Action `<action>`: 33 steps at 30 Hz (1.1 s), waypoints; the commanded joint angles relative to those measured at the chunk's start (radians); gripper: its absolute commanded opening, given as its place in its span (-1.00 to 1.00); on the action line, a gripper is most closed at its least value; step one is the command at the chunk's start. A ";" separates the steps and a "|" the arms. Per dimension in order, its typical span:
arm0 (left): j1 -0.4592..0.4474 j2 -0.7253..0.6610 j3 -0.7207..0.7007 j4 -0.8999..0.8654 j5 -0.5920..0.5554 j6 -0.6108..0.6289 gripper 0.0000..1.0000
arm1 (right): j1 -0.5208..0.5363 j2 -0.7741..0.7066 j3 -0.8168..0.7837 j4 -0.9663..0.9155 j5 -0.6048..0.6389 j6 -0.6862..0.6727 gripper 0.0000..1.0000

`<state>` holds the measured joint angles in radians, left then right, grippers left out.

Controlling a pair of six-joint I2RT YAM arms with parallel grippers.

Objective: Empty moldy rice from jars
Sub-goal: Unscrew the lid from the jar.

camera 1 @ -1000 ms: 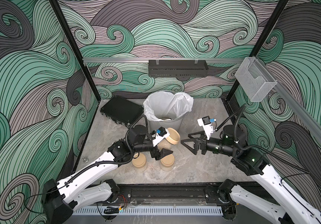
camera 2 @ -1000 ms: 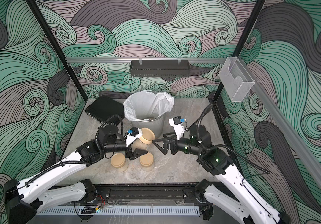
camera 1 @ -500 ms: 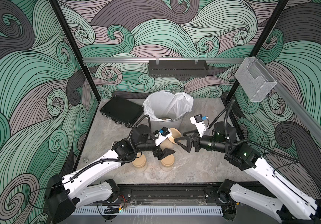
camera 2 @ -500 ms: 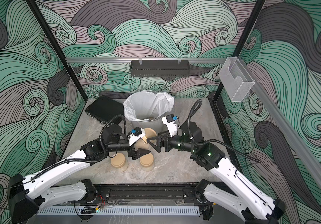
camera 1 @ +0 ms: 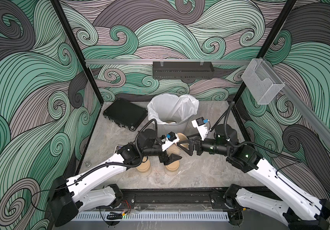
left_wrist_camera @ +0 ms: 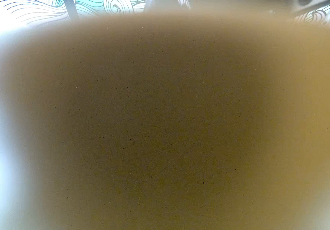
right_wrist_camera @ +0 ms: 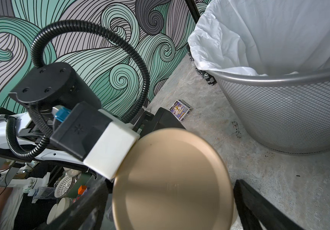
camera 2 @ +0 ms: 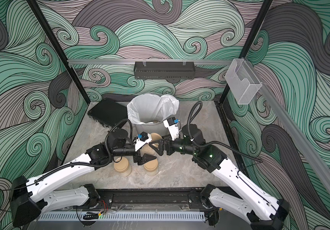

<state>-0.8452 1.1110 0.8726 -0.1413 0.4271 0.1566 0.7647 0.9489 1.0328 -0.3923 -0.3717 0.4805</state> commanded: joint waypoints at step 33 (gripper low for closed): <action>-0.015 0.034 0.234 -0.172 0.607 -0.054 -0.53 | 0.000 0.017 0.036 0.056 -0.303 -0.203 0.32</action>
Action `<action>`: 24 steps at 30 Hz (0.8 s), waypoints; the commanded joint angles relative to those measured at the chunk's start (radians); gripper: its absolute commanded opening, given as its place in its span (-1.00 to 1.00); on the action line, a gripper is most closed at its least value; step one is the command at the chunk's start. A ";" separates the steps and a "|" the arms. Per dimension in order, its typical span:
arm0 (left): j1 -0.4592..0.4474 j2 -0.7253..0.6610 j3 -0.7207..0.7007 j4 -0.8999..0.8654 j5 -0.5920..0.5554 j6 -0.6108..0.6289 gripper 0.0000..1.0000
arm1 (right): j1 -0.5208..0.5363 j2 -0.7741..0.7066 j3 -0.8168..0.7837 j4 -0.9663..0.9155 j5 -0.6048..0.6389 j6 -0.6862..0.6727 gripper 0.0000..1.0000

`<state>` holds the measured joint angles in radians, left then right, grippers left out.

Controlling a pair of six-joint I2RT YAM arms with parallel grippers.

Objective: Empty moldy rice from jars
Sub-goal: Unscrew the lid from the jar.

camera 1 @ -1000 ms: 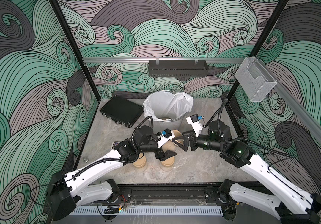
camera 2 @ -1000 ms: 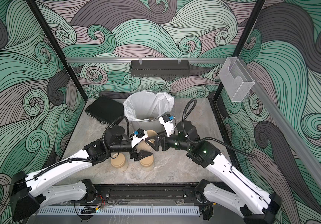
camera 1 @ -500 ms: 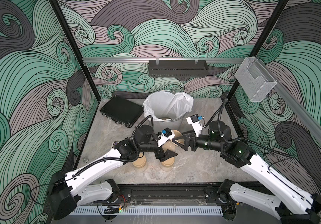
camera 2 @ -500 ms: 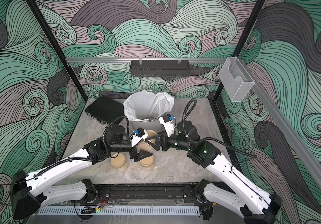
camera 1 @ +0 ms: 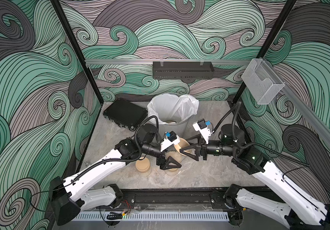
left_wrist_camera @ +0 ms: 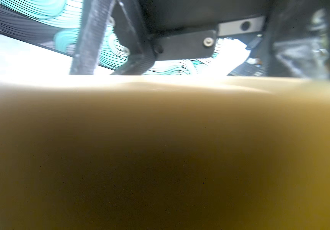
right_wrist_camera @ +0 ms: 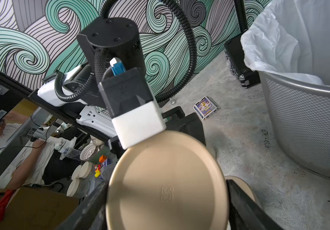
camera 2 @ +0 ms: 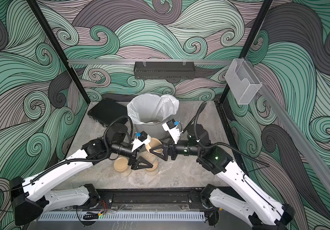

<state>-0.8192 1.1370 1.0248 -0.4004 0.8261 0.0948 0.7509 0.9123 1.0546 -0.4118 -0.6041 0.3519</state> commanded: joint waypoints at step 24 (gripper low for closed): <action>-0.041 0.012 0.053 0.087 0.251 0.048 -0.46 | -0.011 0.056 0.043 0.008 -0.096 -0.137 0.68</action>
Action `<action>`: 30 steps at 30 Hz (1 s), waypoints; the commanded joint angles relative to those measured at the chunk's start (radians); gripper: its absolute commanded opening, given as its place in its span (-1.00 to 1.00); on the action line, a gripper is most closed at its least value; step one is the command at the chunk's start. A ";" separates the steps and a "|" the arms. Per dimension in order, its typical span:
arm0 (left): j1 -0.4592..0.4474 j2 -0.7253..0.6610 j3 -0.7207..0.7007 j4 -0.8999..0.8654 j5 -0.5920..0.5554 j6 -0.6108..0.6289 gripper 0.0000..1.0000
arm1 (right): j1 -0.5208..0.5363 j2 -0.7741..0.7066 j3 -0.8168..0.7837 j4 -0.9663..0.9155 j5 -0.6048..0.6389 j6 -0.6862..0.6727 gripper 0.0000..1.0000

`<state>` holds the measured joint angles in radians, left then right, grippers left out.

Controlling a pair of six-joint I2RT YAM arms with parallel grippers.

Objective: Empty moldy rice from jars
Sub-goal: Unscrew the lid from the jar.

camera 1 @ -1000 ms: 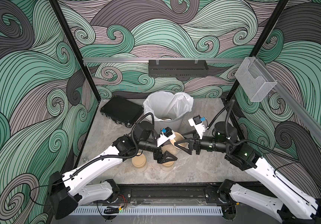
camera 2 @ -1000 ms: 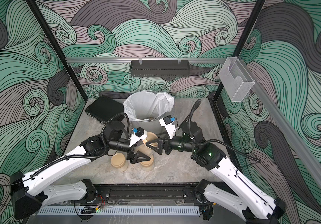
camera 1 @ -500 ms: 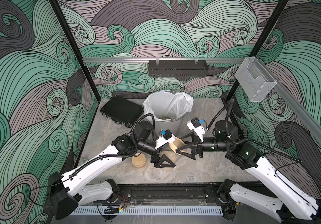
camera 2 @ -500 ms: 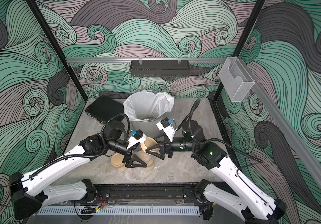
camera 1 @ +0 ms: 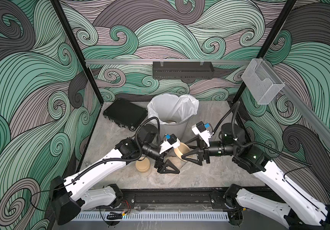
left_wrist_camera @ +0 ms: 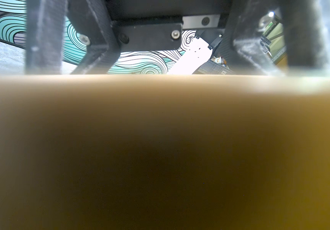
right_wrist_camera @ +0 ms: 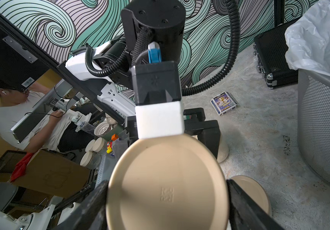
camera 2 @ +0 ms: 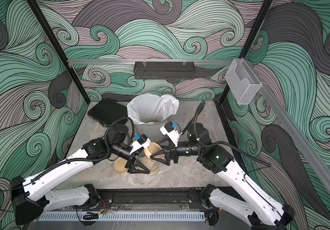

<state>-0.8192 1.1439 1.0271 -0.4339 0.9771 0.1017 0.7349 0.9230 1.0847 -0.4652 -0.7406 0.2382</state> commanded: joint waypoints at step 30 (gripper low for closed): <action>-0.030 -0.122 0.007 0.084 -0.295 0.094 -0.45 | -0.072 -0.049 -0.043 0.016 0.077 0.001 0.98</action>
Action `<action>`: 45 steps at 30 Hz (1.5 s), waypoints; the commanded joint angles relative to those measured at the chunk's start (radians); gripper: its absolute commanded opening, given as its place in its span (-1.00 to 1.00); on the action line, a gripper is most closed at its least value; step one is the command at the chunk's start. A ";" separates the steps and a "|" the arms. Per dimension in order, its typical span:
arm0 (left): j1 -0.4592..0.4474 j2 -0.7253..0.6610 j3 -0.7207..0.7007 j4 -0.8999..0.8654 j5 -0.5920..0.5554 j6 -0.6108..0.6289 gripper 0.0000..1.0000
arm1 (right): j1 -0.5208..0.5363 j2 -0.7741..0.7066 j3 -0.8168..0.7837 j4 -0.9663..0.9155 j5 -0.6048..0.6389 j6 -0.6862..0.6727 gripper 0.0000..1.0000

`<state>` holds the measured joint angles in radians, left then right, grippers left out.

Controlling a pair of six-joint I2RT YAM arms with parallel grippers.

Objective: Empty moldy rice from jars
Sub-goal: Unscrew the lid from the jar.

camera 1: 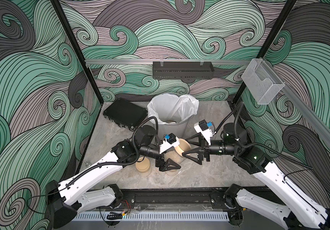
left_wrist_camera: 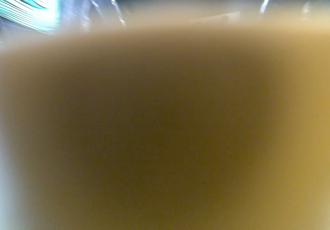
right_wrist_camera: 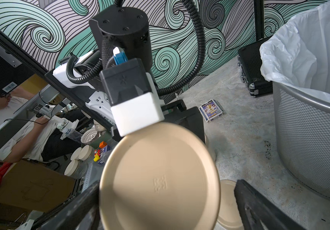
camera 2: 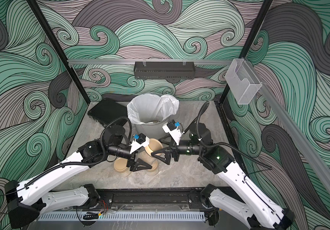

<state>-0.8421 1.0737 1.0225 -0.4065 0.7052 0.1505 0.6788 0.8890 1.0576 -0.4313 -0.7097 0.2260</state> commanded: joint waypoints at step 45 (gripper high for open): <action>0.005 0.043 -0.041 0.217 -0.194 0.069 -0.46 | 0.042 0.045 0.036 -0.001 0.214 0.167 0.99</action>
<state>-0.8402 1.1210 0.9451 -0.2878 0.4767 0.2207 0.7120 0.9264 1.0641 -0.4549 -0.5106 0.4000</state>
